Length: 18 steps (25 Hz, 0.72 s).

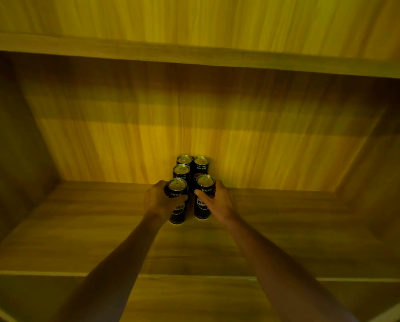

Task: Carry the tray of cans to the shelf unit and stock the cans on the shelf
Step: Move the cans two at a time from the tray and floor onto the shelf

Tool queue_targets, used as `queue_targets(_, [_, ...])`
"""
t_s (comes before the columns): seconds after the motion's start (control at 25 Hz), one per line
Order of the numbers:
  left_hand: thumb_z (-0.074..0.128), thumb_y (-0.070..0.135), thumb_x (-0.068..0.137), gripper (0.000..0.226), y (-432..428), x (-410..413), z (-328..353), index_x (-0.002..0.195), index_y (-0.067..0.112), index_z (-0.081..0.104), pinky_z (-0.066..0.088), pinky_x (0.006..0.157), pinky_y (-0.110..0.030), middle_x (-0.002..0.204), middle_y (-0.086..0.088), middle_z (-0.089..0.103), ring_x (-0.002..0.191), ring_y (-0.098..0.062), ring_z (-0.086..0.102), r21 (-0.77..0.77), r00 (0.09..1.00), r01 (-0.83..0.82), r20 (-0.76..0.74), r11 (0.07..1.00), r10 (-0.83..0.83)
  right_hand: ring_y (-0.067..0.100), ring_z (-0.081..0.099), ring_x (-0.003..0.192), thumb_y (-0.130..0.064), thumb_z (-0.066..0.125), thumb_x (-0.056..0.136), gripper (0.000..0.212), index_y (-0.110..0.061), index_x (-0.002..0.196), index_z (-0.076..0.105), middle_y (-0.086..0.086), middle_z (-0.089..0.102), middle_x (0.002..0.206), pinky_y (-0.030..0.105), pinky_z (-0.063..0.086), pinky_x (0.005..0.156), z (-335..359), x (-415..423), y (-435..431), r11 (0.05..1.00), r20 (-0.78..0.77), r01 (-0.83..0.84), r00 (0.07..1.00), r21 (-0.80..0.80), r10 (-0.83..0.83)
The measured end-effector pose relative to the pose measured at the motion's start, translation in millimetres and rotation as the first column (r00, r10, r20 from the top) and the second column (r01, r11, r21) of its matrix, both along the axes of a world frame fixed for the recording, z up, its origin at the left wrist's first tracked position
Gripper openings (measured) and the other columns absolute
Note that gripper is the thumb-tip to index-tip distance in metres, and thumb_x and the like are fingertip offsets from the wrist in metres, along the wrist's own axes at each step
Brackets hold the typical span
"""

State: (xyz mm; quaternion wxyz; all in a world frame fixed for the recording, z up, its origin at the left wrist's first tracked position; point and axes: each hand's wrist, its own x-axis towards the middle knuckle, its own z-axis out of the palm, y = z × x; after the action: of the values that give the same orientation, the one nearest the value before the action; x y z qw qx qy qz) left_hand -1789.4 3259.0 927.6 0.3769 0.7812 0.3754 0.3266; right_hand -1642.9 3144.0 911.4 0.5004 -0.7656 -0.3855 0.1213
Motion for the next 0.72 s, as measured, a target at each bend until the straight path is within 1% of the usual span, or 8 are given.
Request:
queue_targets(0.04, [0.088,0.026,0.067,0.052,1.3,4.0,-0.2,0.111,0.010,0.067,0.055,0.077,-0.034,0.108,-0.007,0.073,0.092,-0.018,0.066,0.004,1.000,0.005,0.007,1.000,-0.005,0.024,0.062,0.121,-0.040,0.074,0.088,0.061,-0.009,0.135,0.050,0.009,0.063,0.134,0.043,0.054,0.098,0.0,3.5,4.6,1.000,0.014,0.003,1.000,-0.005,-0.003])
queue_targets(0.12, [0.088,0.027,0.066,0.053,5.3,11.0,-2.1,0.112,0.011,0.067,0.056,0.080,-0.036,0.109,-0.007,0.073,0.094,-0.020,0.068,0.010,1.000,0.007,0.014,1.000,-0.007,0.023,0.066,0.115,-0.043,0.073,0.087,0.060,-0.009,0.131,0.053,0.008,0.066,0.130,0.040,0.056,0.093,0.1,10.5,13.4,0.999,0.099,0.035,0.995,-0.031,-0.032])
queue_targets(0.2, [0.088,0.028,0.066,0.054,10.0,14.3,-3.3,0.113,0.012,0.066,0.053,0.077,-0.031,0.108,-0.007,0.073,0.091,-0.019,0.067,0.017,1.000,0.013,0.009,1.000,-0.013,0.021,0.067,0.110,-0.045,0.074,0.086,0.058,-0.009,0.129,0.055,0.008,0.067,0.127,0.037,0.057,0.090,1.2,16.0,22.1,0.998,0.145,0.061,0.988,-0.029,-0.056])
queue_targets(0.36, [0.088,0.029,0.067,0.054,15.4,13.9,-5.3,0.113,0.013,0.066,0.048,0.071,-0.024,0.106,-0.004,0.073,0.085,-0.013,0.062,0.025,0.999,0.034,-0.007,0.999,-0.034,0.021,0.066,0.113,-0.043,0.076,0.085,0.058,-0.009,0.128,0.057,0.008,0.067,0.126,0.040,0.058,0.092,0.7,23.3,37.1,0.996,0.128,0.091,0.988,-0.003,-0.090])
queue_targets(0.48, [0.088,0.030,0.066,0.055,15.6,13.2,-4.9,0.114,0.014,0.065,0.045,0.066,-0.018,0.105,-0.002,0.072,0.083,-0.010,0.060,0.029,0.999,0.046,-0.012,0.999,-0.046,0.020,0.066,0.110,-0.045,0.075,0.085,0.059,-0.009,0.128,0.057,0.007,0.067,0.124,0.041,0.059,0.089,-1.5,24.9,41.1,0.994,0.151,0.110,0.983,-0.013,-0.106])
queue_targets(0.6, [0.089,0.032,0.064,0.056,17.8,13.2,-4.0,0.113,0.017,0.065,0.045,0.066,-0.018,0.102,0.001,0.071,0.080,-0.006,0.060,0.012,0.998,0.057,-0.021,0.998,-0.057,0.019,0.067,0.106,-0.046,0.074,0.085,0.058,-0.009,0.127,0.057,0.007,0.068,0.123,0.040,0.059,0.088,-1.8,27.2,41.4,0.995,0.164,0.098,0.982,-0.026,-0.093])
queue_targets(0.72, [0.089,0.032,0.063,0.054,19.0,13.0,-4.2,0.110,0.018,0.066,0.044,0.064,-0.015,0.099,0.004,0.071,0.078,0.003,0.058,0.003,0.997,0.065,-0.031,0.998,-0.065,0.017,0.067,0.105,-0.045,0.073,0.086,0.058,-0.009,0.128,0.057,0.006,0.067,0.124,0.040,0.059,0.088,-0.2,28.7,39.9,0.997,0.157,0.066,0.986,-0.040,-0.059])
